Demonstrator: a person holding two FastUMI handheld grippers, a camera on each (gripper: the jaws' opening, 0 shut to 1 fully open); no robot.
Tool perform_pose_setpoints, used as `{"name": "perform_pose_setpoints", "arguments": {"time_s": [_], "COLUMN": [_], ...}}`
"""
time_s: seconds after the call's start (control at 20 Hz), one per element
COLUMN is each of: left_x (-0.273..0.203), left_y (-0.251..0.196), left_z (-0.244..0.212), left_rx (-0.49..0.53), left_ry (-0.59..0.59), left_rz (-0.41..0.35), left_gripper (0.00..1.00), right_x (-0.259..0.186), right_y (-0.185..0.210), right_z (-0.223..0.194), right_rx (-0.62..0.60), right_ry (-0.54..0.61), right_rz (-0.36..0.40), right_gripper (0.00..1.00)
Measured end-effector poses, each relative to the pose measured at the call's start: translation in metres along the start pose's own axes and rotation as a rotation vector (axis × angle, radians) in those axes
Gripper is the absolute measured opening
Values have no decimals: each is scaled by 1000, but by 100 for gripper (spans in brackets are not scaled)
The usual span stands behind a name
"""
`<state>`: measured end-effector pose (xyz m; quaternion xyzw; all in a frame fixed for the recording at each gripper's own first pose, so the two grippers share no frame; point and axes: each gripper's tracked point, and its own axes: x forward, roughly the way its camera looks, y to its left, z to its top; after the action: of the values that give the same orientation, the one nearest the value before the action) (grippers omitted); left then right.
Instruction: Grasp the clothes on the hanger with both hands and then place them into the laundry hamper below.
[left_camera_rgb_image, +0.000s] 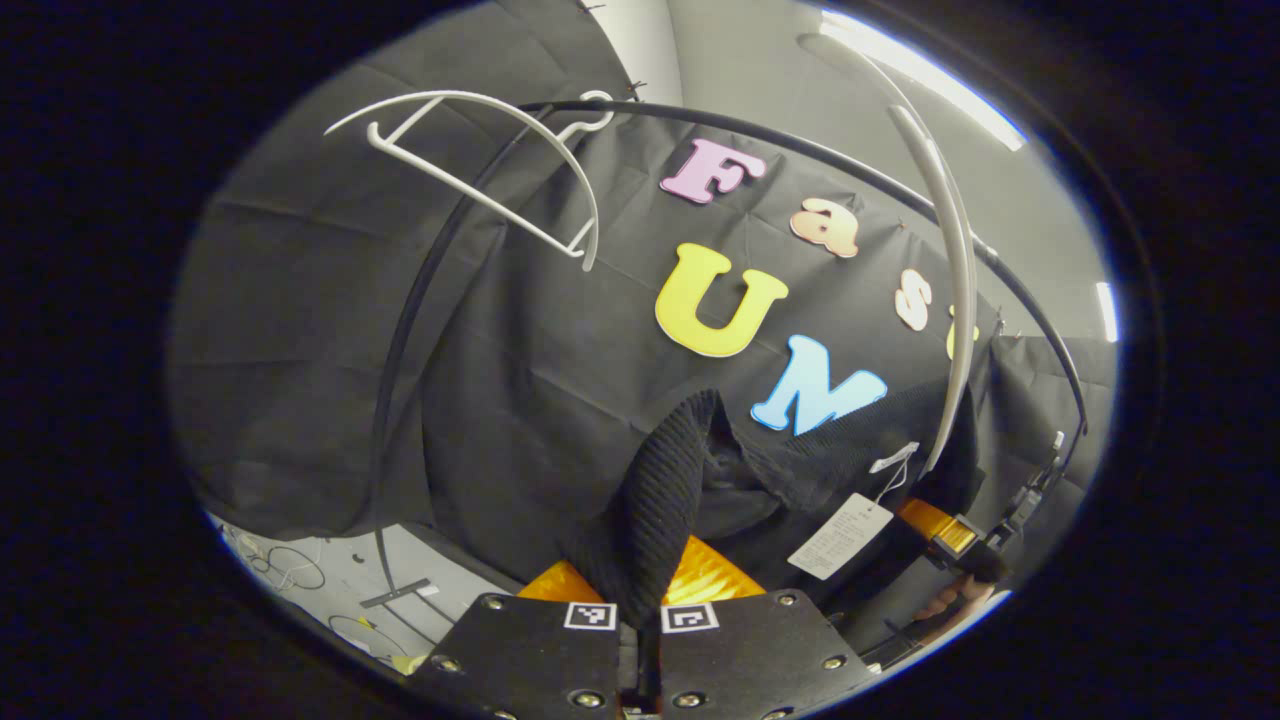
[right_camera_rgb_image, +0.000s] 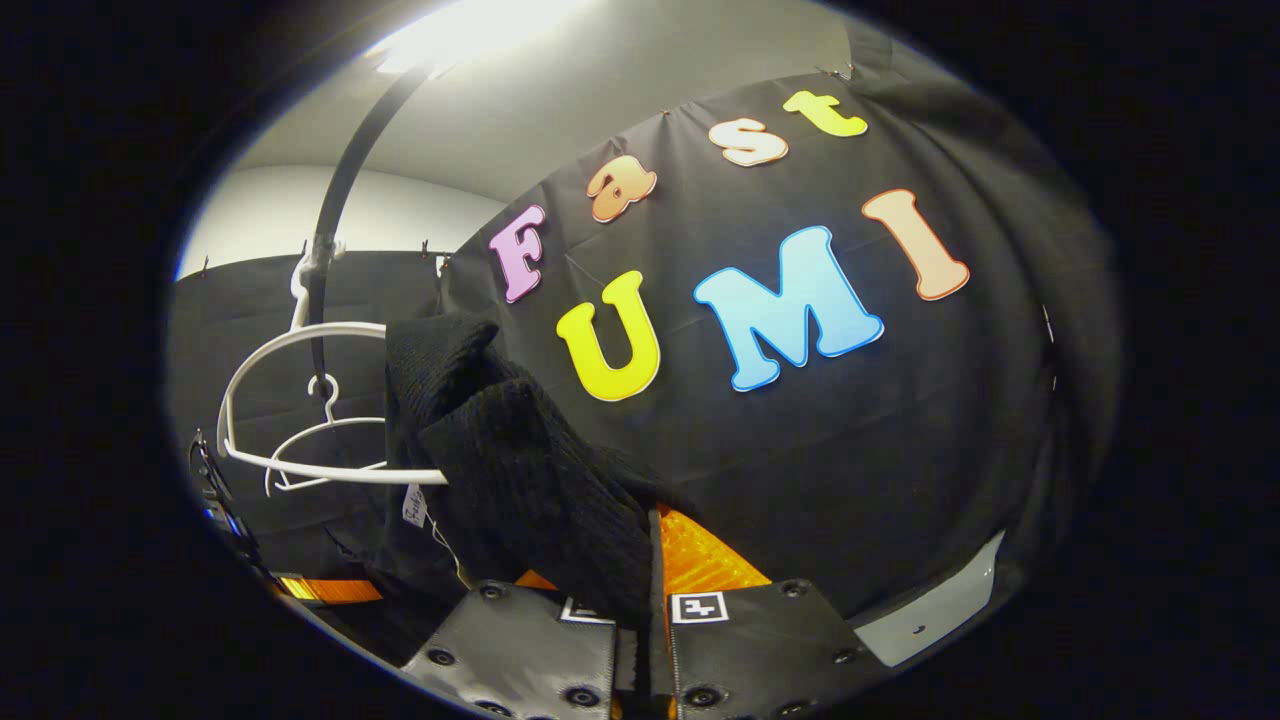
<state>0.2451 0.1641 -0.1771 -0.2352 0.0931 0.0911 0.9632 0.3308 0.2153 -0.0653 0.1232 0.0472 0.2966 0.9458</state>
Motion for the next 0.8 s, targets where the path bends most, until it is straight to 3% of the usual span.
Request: {"name": "perform_pose_setpoints", "arguments": {"time_s": [0.5,0.8], "left_x": [30,45], "left_y": [-31,-43], "left_z": [-28,-43], "left_rx": [67,94], "left_ry": [66,95], "left_rz": [43,78], "left_gripper": [0,1], "right_x": [11,-9], "right_y": [-32,-70], "right_z": [-48,-89], "right_rx": [-208,-246], "right_ry": [97,183], "right_rz": [-48,-109], "right_gripper": [10,10]}}
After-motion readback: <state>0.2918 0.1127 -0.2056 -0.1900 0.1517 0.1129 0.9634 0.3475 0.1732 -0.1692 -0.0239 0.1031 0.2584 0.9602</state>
